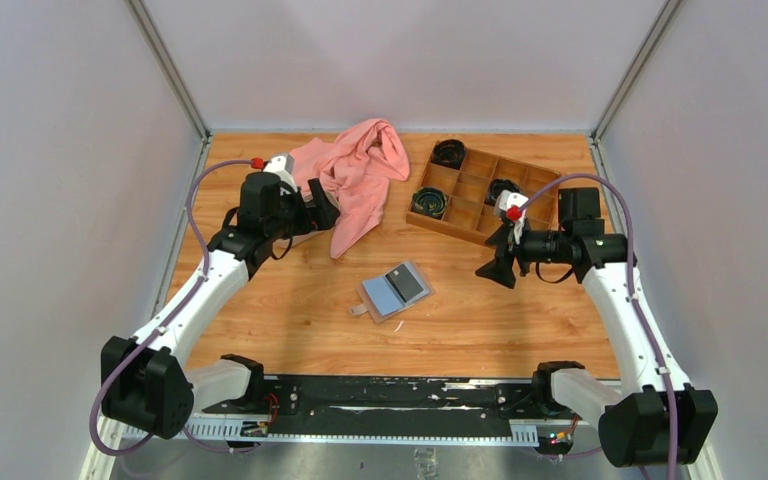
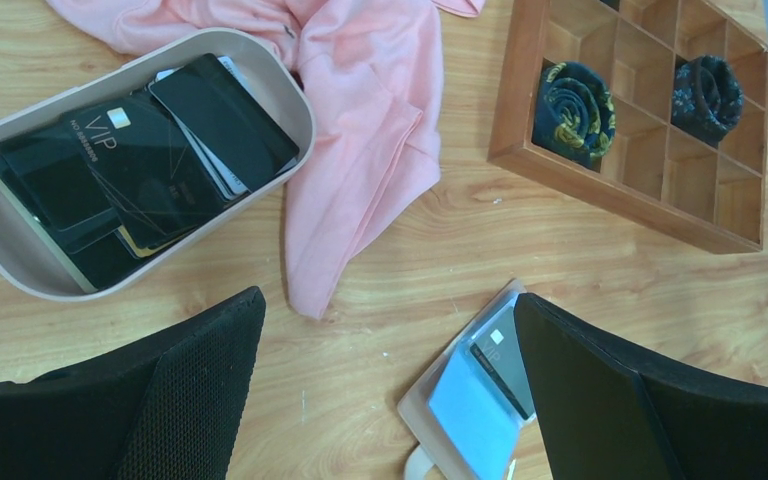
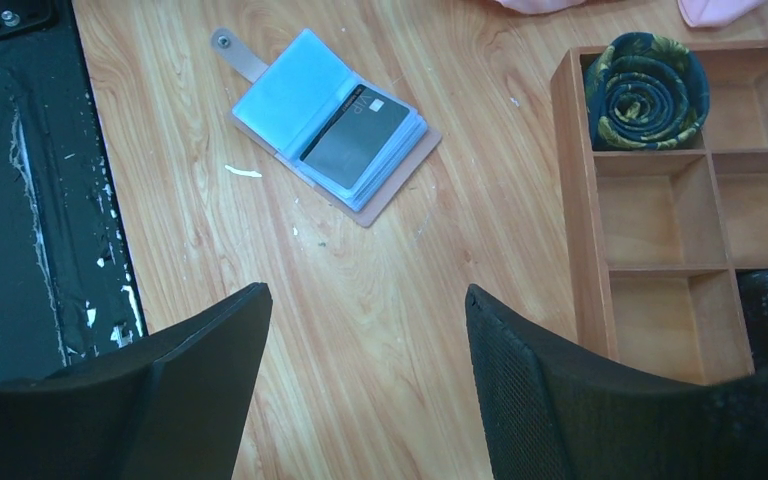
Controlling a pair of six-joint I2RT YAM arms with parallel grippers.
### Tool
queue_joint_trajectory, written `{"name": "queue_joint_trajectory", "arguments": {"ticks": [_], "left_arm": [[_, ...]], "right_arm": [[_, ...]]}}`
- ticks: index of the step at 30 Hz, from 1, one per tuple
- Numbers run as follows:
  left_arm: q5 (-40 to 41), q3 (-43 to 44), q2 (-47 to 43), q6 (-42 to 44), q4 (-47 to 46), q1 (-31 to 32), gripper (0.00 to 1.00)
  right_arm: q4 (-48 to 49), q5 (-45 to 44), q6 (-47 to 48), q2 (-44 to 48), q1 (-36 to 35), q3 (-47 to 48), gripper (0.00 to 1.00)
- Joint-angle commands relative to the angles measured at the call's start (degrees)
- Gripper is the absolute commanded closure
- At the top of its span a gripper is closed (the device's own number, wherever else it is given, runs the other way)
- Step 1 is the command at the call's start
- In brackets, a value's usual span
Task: Put the credit cards into the card holder
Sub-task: Pick up the credit card from the storage box.
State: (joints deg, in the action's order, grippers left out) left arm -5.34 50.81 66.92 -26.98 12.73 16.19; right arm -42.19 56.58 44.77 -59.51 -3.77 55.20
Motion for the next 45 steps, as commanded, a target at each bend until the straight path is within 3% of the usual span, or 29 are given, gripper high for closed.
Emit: {"name": "queue_joint_trajectory", "arguments": {"ticks": [1,16,45], "left_arm": [[0.45,0.56,0.27,0.19,-0.03,-0.63,0.01],[0.63,-0.53,0.74,0.11,-0.95,-0.80,0.01],[-0.01,-0.80,1.56,-0.18,-0.83,-0.92,0.00]], "right_arm": [[-2.30,4.49,0.74,-0.36,-0.88,0.04,0.25],[-1.15,-0.65,3.98,-0.26,-0.89,-3.88,0.25],[-0.78,-0.87,4.18,0.01,-0.89,-4.49,0.25]]}}
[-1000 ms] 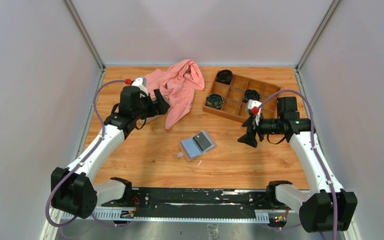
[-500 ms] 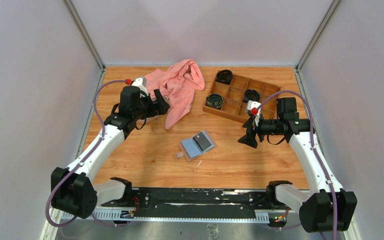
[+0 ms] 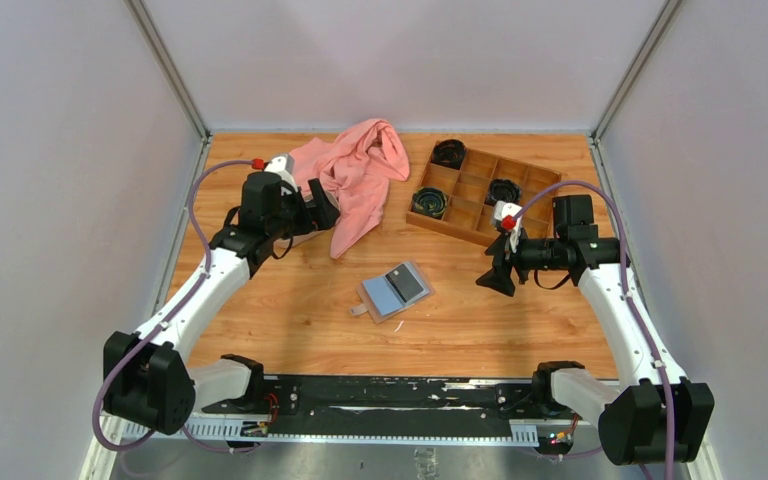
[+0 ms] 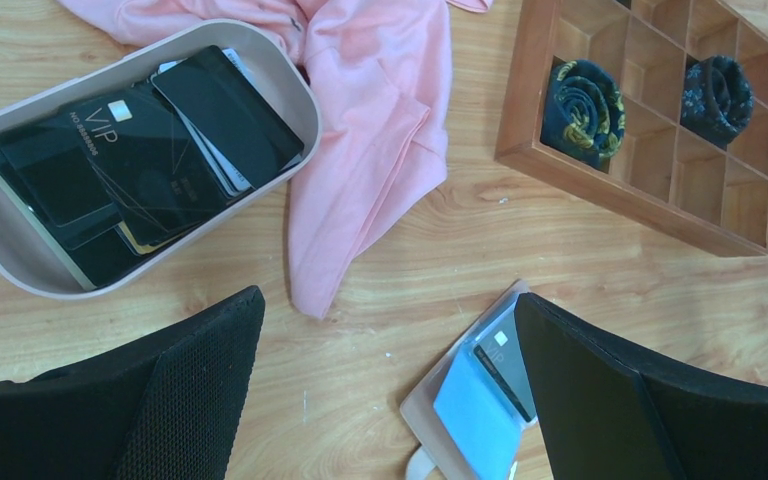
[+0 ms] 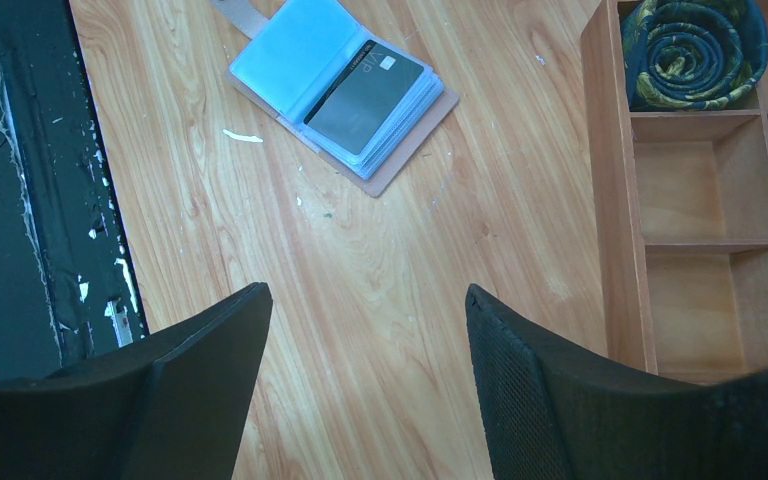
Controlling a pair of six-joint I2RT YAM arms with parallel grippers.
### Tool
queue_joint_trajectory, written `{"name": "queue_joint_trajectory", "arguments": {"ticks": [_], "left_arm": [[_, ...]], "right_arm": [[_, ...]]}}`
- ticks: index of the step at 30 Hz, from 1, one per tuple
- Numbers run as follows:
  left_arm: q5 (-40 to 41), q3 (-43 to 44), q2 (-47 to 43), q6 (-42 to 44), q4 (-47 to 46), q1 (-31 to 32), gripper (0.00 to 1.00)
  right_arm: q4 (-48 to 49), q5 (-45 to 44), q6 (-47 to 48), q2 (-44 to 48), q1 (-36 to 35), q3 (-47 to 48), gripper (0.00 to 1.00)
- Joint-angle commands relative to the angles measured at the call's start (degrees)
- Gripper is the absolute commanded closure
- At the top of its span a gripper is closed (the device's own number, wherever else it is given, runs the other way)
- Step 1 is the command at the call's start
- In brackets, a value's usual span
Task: Put the credit cards into the card holder
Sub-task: Pick up the credit card from the storage box.
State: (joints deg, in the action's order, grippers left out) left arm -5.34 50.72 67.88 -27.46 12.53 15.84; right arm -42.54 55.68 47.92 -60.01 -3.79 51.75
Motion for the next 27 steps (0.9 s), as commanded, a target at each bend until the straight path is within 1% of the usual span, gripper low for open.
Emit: {"name": "queue_joint_trajectory", "arguments": {"ticks": [1,27], "left_arm": [[-0.09,-0.79,0.68,0.31,-0.74,-0.55,0.00],[-0.02,-1.37,2.36,0.92,-1.29,-1.19,0.00]], "right_arm": [[-0.43,0.04,1.03,0.51,-0.88,-1.03,0.25],[-0.49,0.13,1.03,0.42,-0.87,-1.12,0.25]]}}
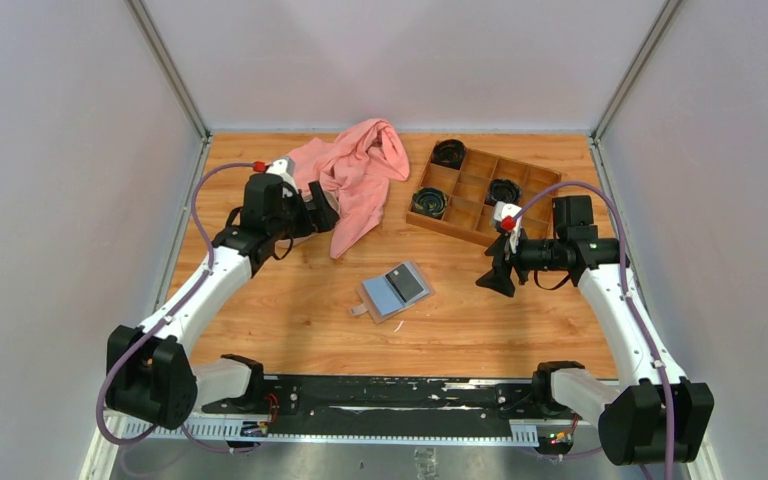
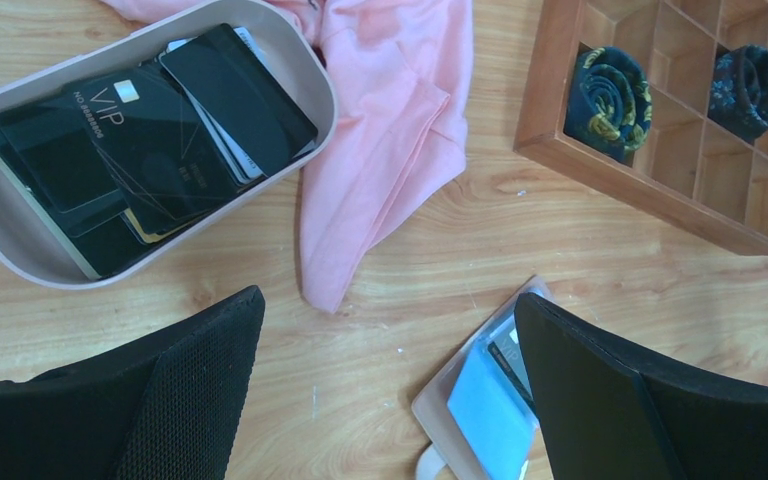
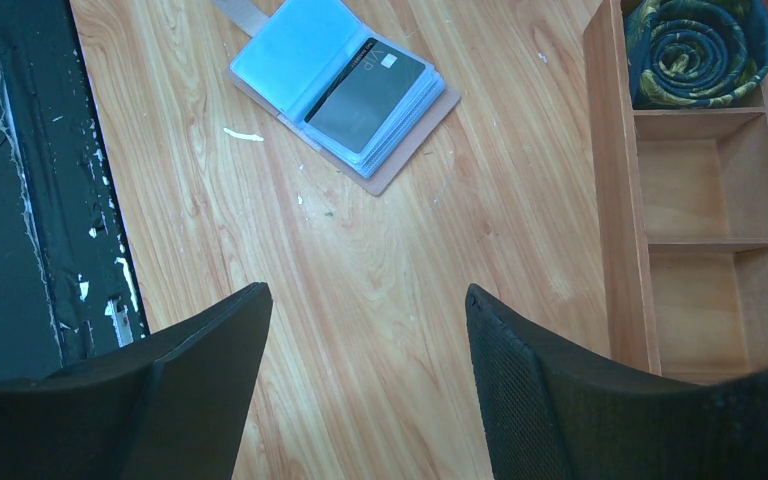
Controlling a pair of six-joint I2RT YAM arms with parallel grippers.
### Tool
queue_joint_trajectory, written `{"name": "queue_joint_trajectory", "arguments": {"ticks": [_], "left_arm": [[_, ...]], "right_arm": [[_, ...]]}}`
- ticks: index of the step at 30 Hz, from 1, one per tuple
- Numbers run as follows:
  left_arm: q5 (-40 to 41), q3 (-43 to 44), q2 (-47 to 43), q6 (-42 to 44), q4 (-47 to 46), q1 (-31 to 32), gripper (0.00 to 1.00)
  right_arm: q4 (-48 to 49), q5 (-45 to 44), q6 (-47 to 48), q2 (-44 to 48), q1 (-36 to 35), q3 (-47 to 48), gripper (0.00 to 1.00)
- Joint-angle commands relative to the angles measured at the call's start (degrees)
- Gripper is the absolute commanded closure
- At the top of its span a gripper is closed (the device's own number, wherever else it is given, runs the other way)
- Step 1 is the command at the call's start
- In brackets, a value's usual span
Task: Put the credit cards into the card holder
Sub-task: Pick up the credit card from the storage box.
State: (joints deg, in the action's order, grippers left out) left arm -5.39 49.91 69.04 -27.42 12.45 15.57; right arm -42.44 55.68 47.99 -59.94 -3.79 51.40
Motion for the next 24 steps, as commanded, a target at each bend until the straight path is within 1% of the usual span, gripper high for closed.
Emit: {"name": "queue_joint_trajectory", "arguments": {"ticks": [1,7,10,12,16,19,24], "left_arm": [[0.03,-0.60,1.50,0.88,-1.46,-1.09,0.00],[0.37,-0.66,4.30,0.61,-3.87,-2.52,0.00],[0.42,-0.08,6.14,0.44,-4.27,-2.82,0.01],[0.80,0.53,7.13,0.80,-3.99,-2.83,0.01],[2.04,1.40,8.19,1.21,-3.58,-2.92,0.01],[3.54,1.43,8.47,1.11,-3.78,-2.98,0.01],[5.30,2.39,10.76,-0.88,-4.88,-3.46,0.12]], "right_arm": [[-0.57,0.20,0.97,0.41,-0.86,-0.77,0.25],[-0.31,0.01,0.37,-0.44,-1.20,-0.79,0.25],[2.76,-2.31,-4.22,-1.38,-2.04,-1.07,0.26],[6.07,-5.69,-8.43,-2.19,-3.39,-1.48,0.26],[12.43,-15.42,-17.11,-3.93,-7.09,-2.08,0.27],[15.10,-18.76,-21.05,-5.34,-8.76,-2.09,0.29],[17.38,-20.99,-23.18,-5.62,-10.09,-2.86,0.29]]}}
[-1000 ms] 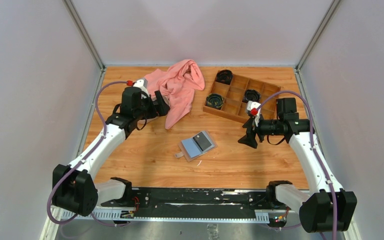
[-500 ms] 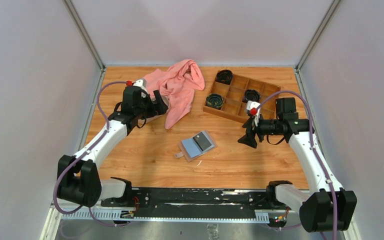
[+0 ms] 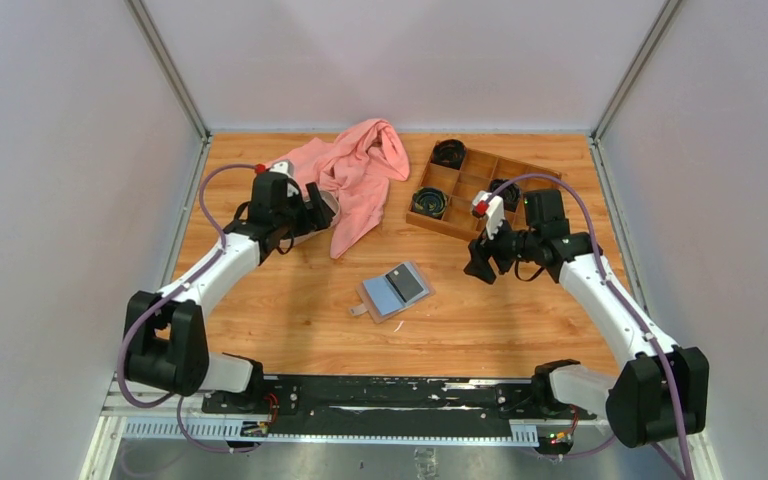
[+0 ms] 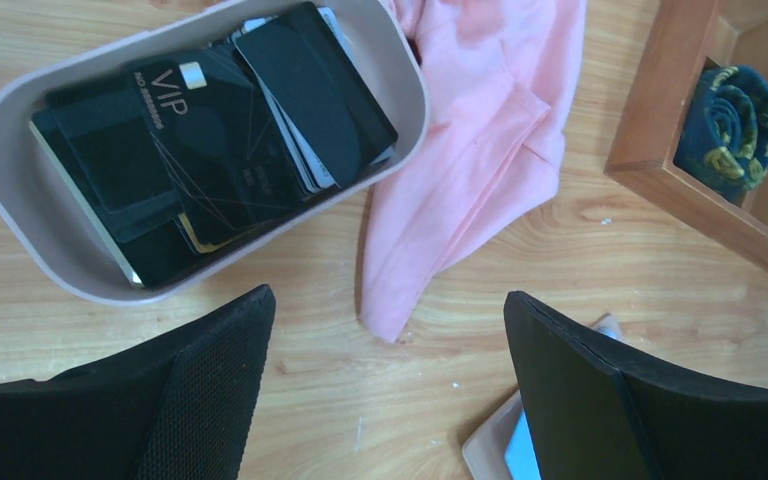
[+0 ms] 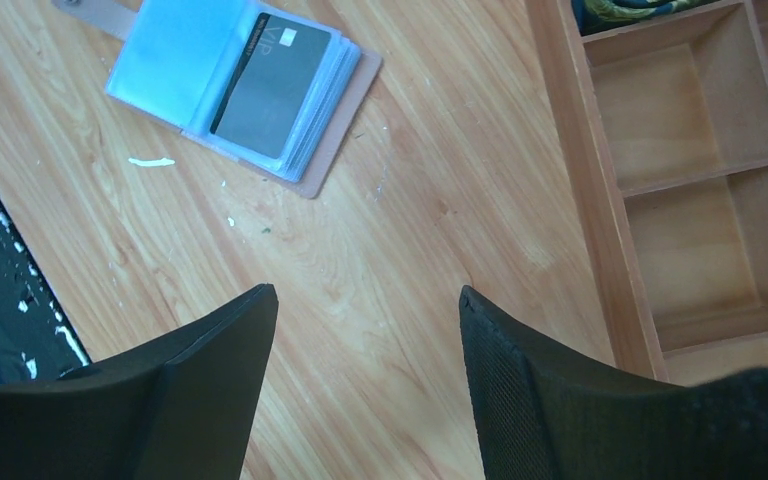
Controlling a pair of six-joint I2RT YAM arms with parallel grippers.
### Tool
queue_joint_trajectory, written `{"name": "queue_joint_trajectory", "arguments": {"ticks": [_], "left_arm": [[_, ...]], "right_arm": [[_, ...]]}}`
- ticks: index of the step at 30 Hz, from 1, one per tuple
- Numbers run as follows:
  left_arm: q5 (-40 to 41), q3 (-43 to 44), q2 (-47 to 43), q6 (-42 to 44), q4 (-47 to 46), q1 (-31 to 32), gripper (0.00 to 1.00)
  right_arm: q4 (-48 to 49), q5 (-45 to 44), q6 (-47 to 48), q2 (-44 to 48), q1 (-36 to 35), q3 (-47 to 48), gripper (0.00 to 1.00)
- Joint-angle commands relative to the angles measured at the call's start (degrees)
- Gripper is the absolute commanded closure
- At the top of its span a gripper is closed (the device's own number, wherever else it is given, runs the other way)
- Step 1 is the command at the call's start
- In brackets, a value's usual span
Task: Put the credit cards into the card holder
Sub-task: Pick up the credit card from the storage box.
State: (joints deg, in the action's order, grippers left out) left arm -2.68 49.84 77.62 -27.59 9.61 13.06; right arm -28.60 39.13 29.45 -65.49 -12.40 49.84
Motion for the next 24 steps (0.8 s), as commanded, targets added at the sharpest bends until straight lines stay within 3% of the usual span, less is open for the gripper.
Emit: {"name": "queue_joint_trajectory", "arguments": {"ticks": [1,6,12,24], "left_arm": [[3.91,3.17,3.29,-1.20,-1.75,-1.08,0.14],[7.88,7.67,9.94,-3.29,-0.69,-1.73,0.26],[5.99,12.16,17.29,-3.71,-2.04,-4.00,0.49],[0.76,16.80,26.24,-2.91,-4.84,-6.87,0.55]], "right_arm": [[3.55,-4.61,-4.66,-0.13,-1.46,-1.33,0.29],[3.59,-5.07,-4.67,-0.06,-1.55,-1.51,0.29],[3.59,-5.12,-4.34,-0.25,-1.57,-1.59,0.30],[3.46,-5.31,-3.70,-0.41,-1.74,-1.68,0.30]]}}
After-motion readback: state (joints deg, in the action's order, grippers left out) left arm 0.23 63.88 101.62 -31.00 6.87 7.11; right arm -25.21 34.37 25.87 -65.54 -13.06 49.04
